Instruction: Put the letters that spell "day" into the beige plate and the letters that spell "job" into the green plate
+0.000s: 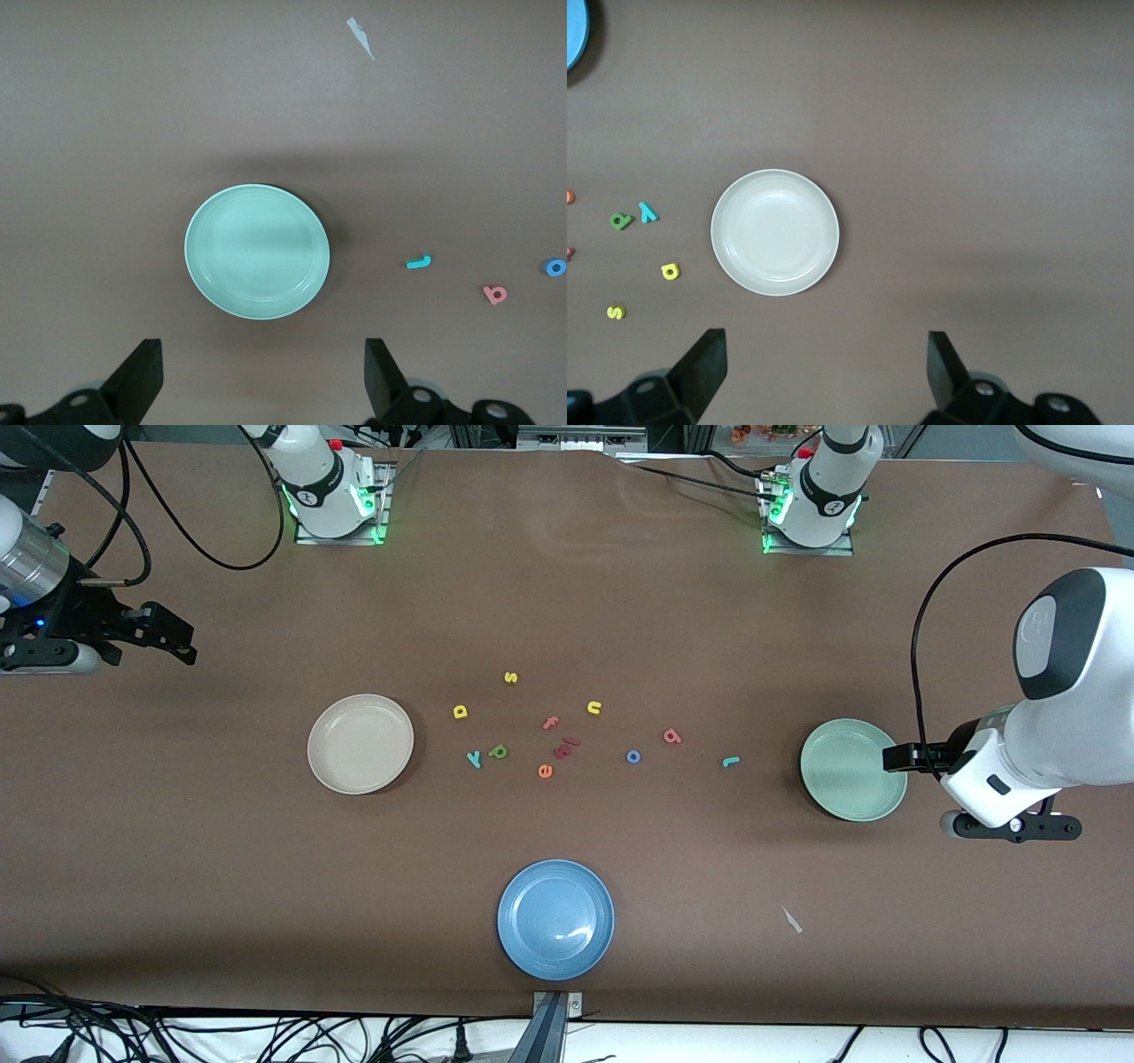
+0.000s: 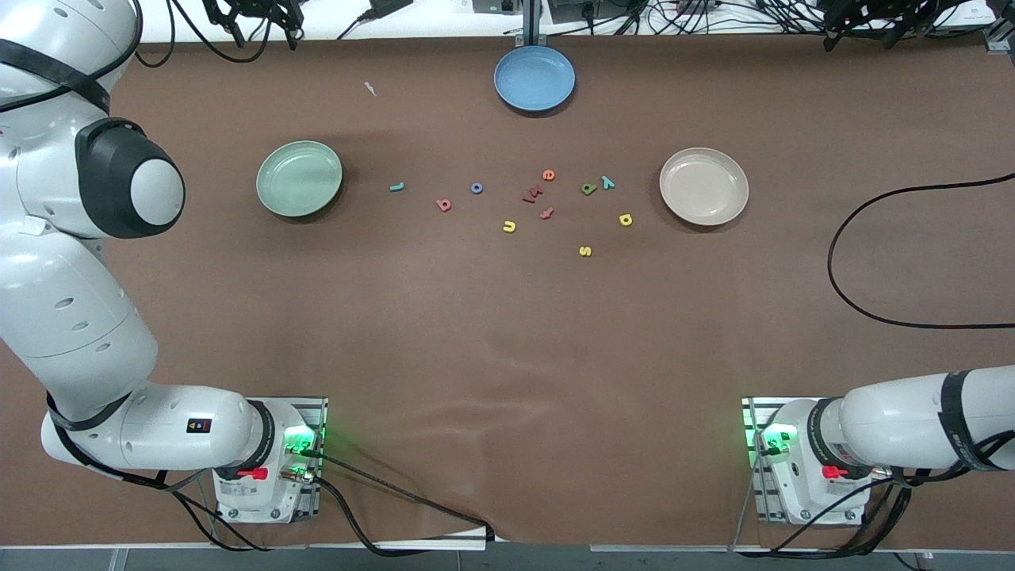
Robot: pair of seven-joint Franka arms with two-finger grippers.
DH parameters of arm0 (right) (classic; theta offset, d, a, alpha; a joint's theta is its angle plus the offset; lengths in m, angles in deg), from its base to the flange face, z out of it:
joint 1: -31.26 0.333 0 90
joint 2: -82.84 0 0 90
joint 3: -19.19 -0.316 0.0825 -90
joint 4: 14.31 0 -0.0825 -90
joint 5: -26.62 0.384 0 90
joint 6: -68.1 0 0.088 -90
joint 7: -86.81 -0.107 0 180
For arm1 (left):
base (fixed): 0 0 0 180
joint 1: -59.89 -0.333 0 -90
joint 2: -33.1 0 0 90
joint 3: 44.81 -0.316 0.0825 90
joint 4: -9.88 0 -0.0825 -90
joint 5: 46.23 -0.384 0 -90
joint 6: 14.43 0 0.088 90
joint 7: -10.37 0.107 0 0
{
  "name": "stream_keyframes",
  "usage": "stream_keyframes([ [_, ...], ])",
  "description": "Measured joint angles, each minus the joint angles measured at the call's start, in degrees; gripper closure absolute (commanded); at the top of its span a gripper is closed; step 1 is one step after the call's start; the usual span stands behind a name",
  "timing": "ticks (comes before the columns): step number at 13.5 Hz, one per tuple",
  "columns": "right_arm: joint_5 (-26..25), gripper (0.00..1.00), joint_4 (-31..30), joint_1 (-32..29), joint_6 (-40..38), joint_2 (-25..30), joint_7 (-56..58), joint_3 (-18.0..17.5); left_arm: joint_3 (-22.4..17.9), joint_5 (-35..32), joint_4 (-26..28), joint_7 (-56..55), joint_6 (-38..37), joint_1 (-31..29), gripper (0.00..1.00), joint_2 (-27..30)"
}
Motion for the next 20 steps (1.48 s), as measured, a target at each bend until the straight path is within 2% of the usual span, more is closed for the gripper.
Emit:
stream_keyframes([
  [6,0.0,0.0,-0.3,8.5,-2.9,-6.1,-2.3,-0.3,0.0,0.0,1.1,0.0,0.0,0.1,0.0,0.0],
  [9,0.0,0.0,-0.3,14.2,-0.4,-10.8,-12.2,-0.4,0.1,0.7,3.2,0.0,0.1,0.9,0.0,-0.5],
  [11,0.1,0.0,-0.5,17.7,2.3,-13.7,-14.5,-0.5,0.1,4.8,4.7,0.0,0.7,1.5,0.0,-2.1],
  [14,0.1,0.02,-4.0,22.8,10.9,-16.3,-14.7,-0.7,0.1,7.6,10.3,-0.2,8.1,2.2,0.0,-4.7],
  [16,0.1,0.19,-7.2,26.4,15.7,-18.1,-15.3,-0.8,0.5,7.9,15.7,-1.4,14.0,2.5,0.0,-5.4],
  [20,0.1,0.19,-9.9,28.0,22.5,-22.9,-15.4,-1.1,1.5,7.9,24.8,-2.6,24.0,4.1,0.01,-5.4],
])
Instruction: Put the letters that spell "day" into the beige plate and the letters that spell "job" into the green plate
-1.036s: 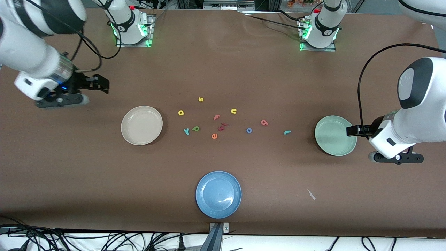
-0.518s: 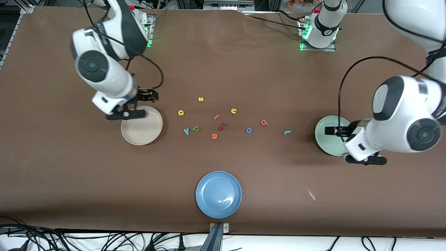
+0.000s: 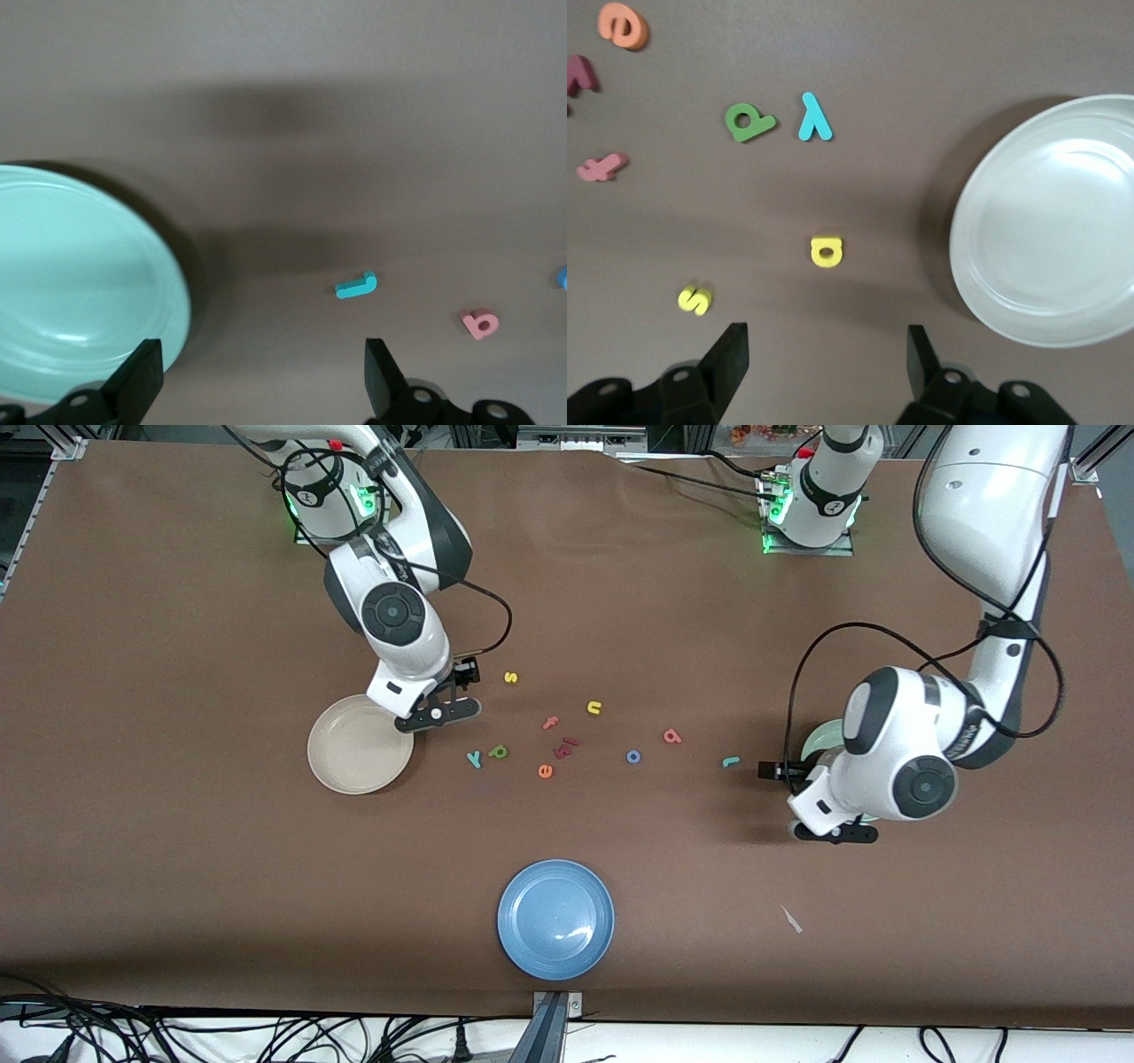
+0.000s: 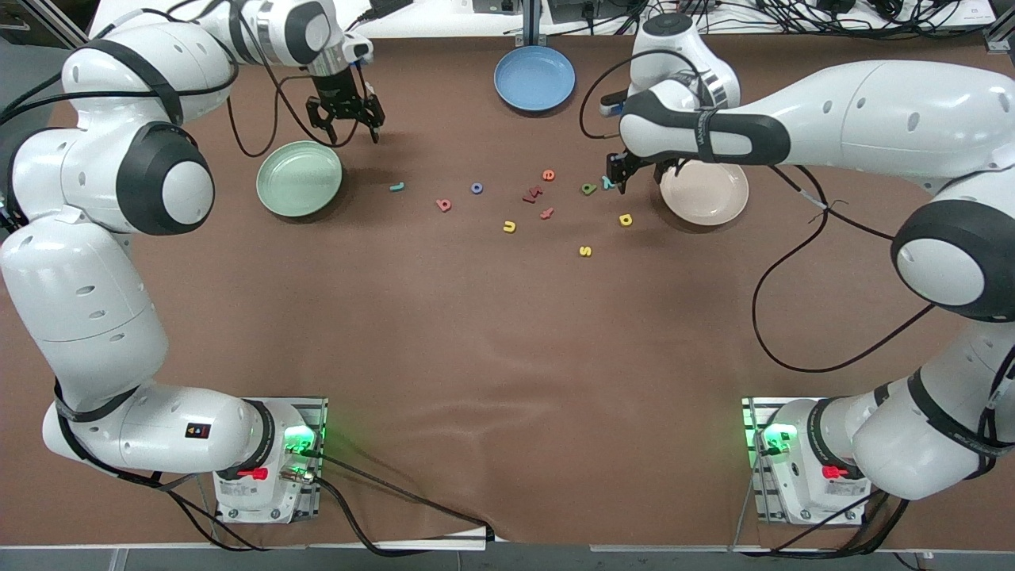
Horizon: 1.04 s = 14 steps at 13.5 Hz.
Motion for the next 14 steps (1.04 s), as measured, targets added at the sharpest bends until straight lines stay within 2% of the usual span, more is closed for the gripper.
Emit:
stream_keyframes([
  [2,0.0,0.19,-3.8,0.0,9.0,-2.0,0.0,0.0,1.3,0.0,4.3,0.0,7.8,0.1,0.02,0.4],
  [3,0.0,0.2,-5.8,0.0,14.1,-3.6,0.0,0.0,1.9,0.0,6.9,0.0,11.7,0.1,0.06,0.8],
  [4,0.0,0.23,-7.1,0.0,17.3,-5.4,0.0,0.0,2.3,0.0,9.8,0.0,15.2,0.2,0.15,1.3],
  [7,0.0,0.33,-7.5,0.0,19.6,-8.2,0.0,0.0,3.0,0.0,15.6,0.0,21.4,0.8,0.19,2.0],
  [9,0.0,0.39,-7.5,0.0,19.6,-8.0,0.0,0.0,3.0,0.0,16.4,0.0,21.9,1.6,0.28,2.4],
  [10,0.0,0.39,-7.5,0.0,19.6,-8.0,0.0,0.0,3.0,0.0,16.6,0.0,21.9,2.0,0.37,2.6],
  [12,0.0,0.48,-7.5,0.1,19.6,-8.0,0.0,-0.1,3.0,-0.3,16.9,0.0,22.3,2.5,0.47,2.6],
  [14,0.0,0.72,-7.5,0.3,19.6,-8.2,0.0,-0.3,3.0,-1.7,17.4,0.0,22.9,2.9,0.47,2.6],
])
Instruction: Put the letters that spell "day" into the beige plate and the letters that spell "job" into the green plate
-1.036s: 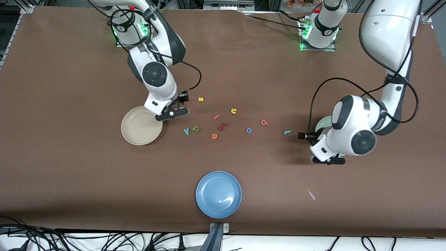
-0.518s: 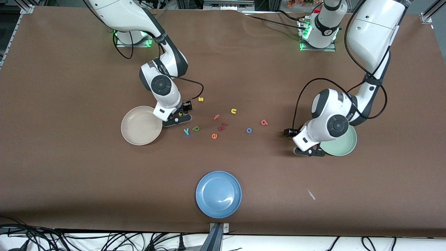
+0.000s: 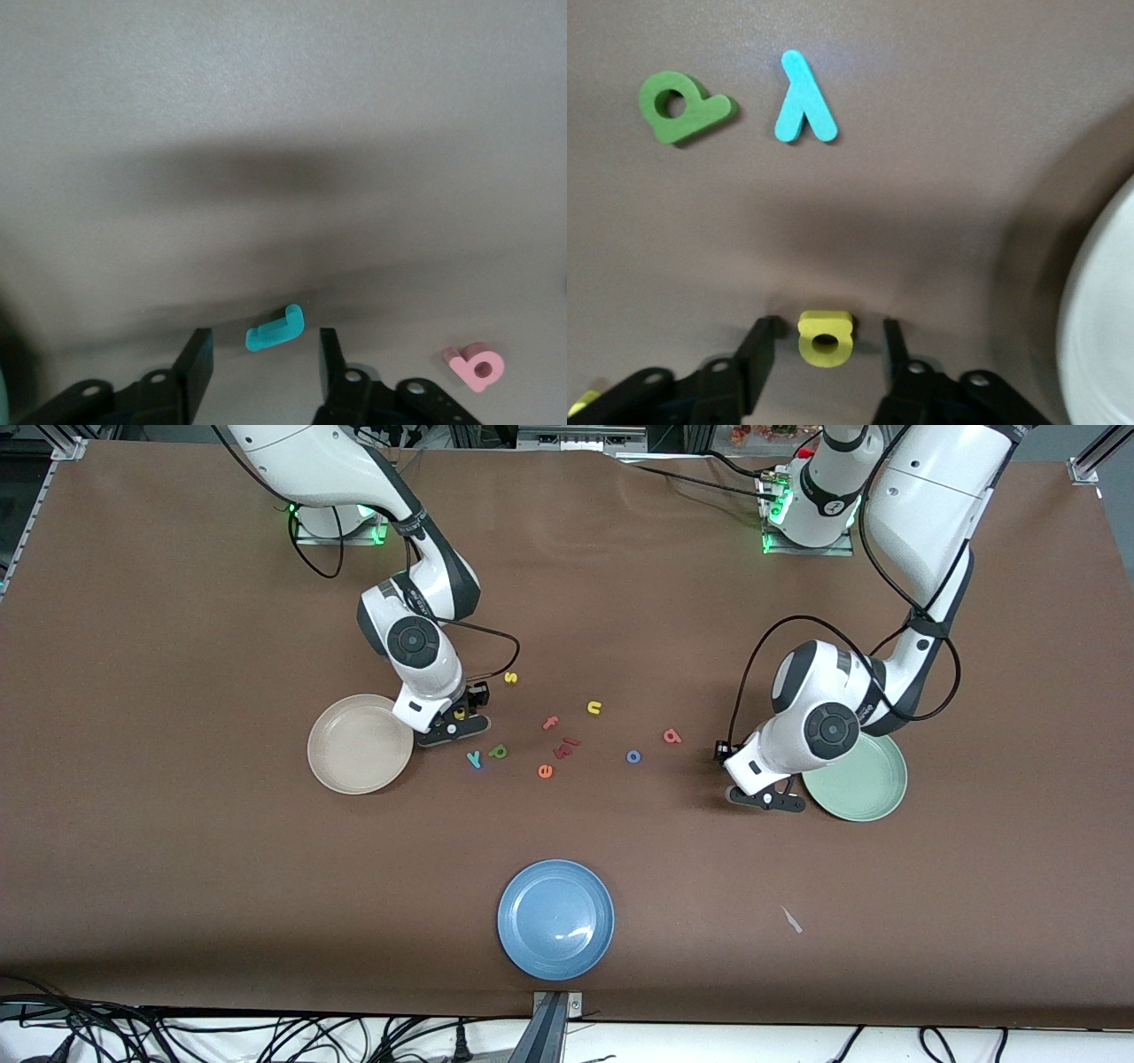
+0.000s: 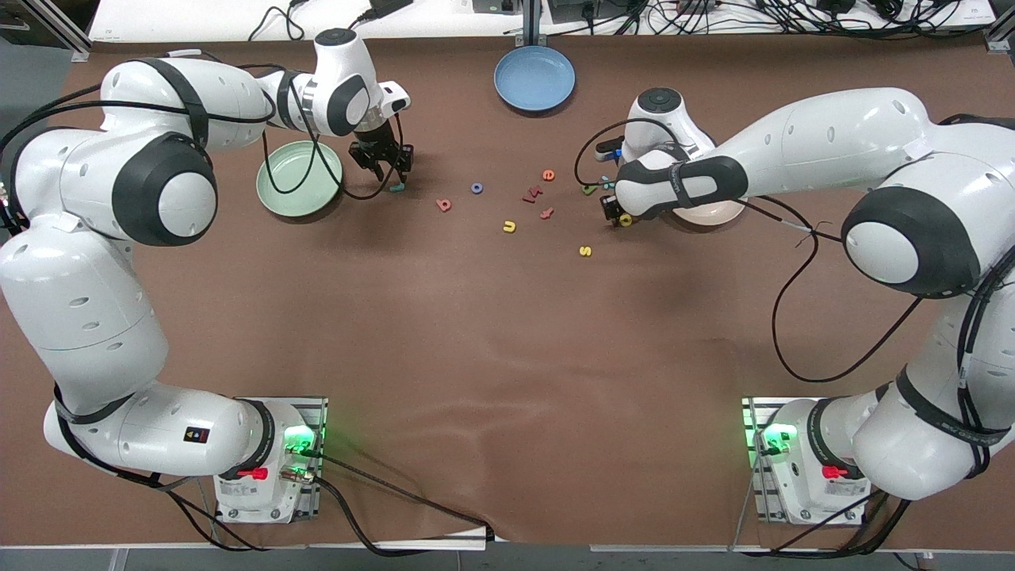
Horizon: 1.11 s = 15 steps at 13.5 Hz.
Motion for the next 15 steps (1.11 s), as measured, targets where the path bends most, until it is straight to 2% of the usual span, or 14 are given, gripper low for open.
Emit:
stream_keyframes([
  [1,0.0,0.84,0.0,0.1,0.0,0.0,0.0,0.0,0.0,-0.3,0.2,0.0,0.3,0.1,0.47,-0.1],
  [2,0.0,0.88,0.0,0.1,0.0,0.0,0.0,0.0,0.0,-0.3,0.3,0.0,0.9,0.1,0.47,-0.1],
  [6,0.0,0.89,0.4,0.1,-0.5,0.6,0.0,0.0,-0.2,-0.3,1.0,0.0,3.1,0.1,0.49,-1.1],
  [7,0.0,0.89,0.8,0.1,-2.0,1.4,0.0,0.2,-0.2,-0.3,1.0,0.0,3.5,0.1,0.52,-1.5],
  [9,0.0,0.88,2.1,0.1,-7.2,4.6,0.1,2.1,-0.2,-0.4,1.0,0.0,3.8,0.1,0.62,-1.9],
  [12,0.0,0.88,2.5,-0.1,-14.6,8.9,4.4,8.3,-0.3,-0.5,1.1,0.0,3.7,0.1,0.83,-1.8],
  [15,0.0,0.87,0.9,-0.6,-15.7,8.6,8.8,13.2,-0.5,-0.5,1.2,0.0,3.6,0.1,0.95,-1.7],
])
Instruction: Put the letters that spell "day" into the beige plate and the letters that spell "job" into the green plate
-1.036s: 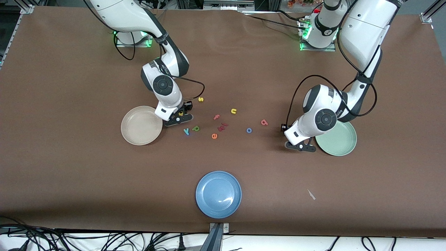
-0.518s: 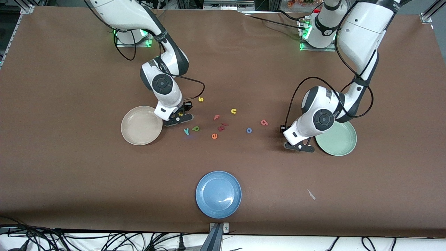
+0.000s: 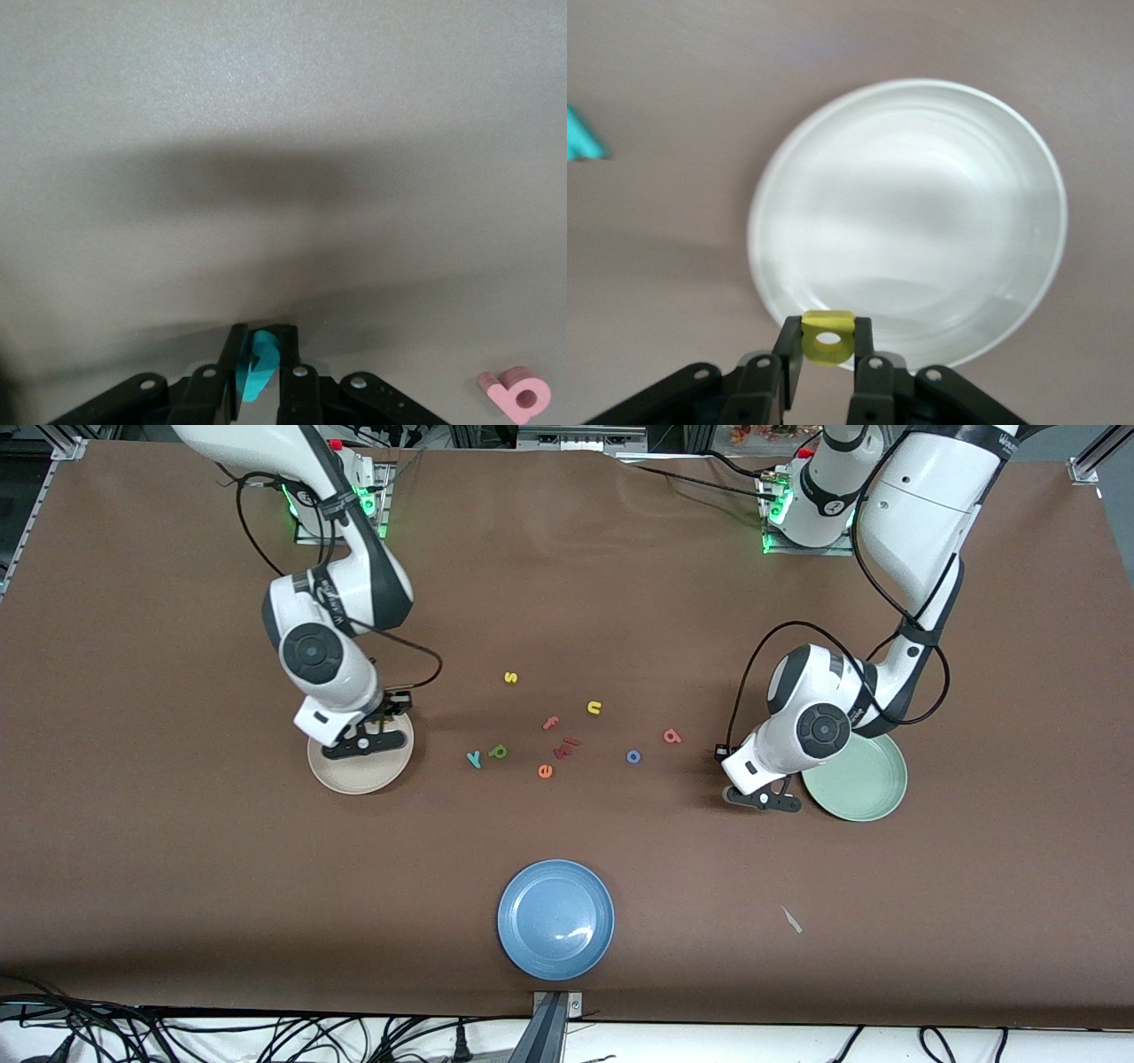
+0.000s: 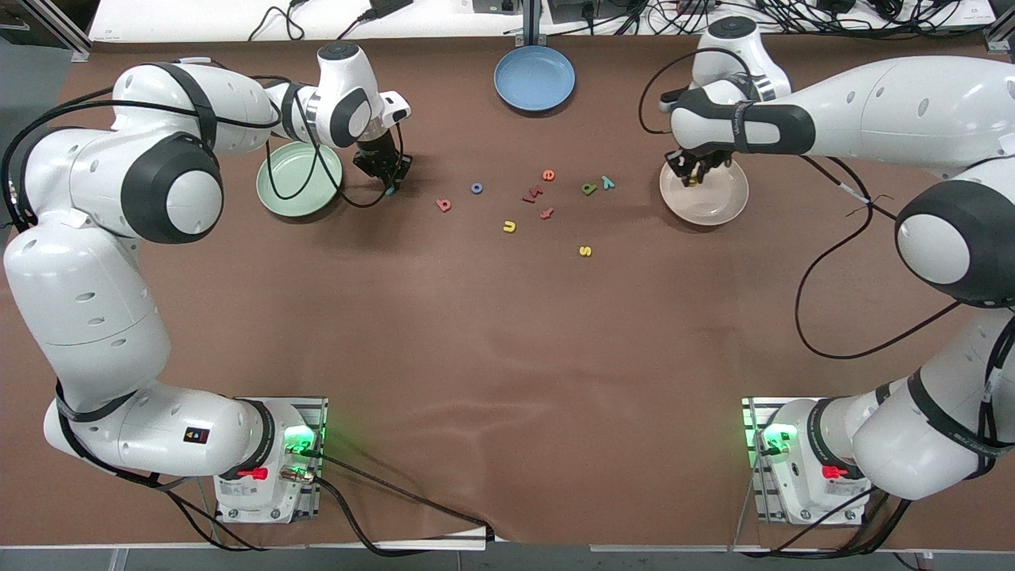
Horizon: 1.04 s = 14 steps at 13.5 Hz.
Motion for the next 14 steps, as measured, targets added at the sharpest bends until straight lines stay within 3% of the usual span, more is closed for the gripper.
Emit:
stream_keyframes([
  [1,0.0,0.85,-0.6,-0.1,0.0,-0.8,0.2,0.4,0.0,0.0,0.0,0.0,-0.1,0.0,0.98,0.0],
  [2,0.0,0.68,-1.3,-0.1,0.3,-1.8,0.2,0.5,0.0,0.0,0.0,0.0,-0.1,0.0,0.99,0.0],
  [3,0.0,0.01,-2.2,0.0,1.3,-3.1,0.2,0.5,0.0,0.0,0.0,0.0,-0.1,0.0,0.99,0.0],
  [6,0.0,0.0,-3.1,-0.6,3.3,-4.9,0.0,0.6,0.0,0.0,0.0,0.0,-0.2,-0.1,0.99,0.2],
  [9,0.3,0.0,0.0,-0.9,0.2,-3.2,0.0,0.5,-0.4,0.0,-0.6,0.1,-2.6,-2.0,0.99,2.4],
  [14,0.6,0.0,9.6,0.1,-5.0,-1.9,0.0,-4.5,-1.1,-0.5,-1.2,8.7,-4.6,-12.3,0.98,6.4],
])
